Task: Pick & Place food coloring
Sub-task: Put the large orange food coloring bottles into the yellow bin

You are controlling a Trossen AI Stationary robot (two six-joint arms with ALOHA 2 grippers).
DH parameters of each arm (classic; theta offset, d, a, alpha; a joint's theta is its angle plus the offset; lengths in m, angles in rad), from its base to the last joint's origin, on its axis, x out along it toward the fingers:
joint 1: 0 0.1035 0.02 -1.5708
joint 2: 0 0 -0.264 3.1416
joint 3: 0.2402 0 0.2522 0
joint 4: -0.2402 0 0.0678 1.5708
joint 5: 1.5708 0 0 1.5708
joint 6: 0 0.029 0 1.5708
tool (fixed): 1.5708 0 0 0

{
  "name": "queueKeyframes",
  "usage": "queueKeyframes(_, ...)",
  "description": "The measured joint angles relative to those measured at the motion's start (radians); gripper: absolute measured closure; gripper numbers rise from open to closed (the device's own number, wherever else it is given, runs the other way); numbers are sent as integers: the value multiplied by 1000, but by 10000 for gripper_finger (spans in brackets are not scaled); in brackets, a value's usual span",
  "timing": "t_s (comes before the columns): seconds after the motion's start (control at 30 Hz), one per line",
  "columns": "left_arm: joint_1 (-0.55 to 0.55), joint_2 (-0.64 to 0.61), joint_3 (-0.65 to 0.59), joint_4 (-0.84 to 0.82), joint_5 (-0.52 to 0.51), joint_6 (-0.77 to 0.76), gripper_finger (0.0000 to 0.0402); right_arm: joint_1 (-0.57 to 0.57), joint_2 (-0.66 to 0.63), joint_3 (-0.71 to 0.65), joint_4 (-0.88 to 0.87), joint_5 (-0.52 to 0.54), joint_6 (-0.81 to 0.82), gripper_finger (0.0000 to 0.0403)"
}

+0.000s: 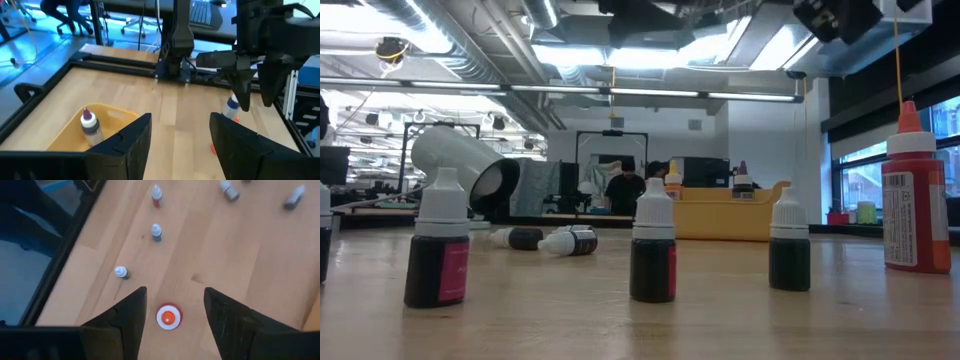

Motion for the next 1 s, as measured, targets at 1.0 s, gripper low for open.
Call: queueKeyframes(1.0, -32, 1, 0, -173, -1, 1, 207, 18, 238, 2, -91, 19, 95, 203)
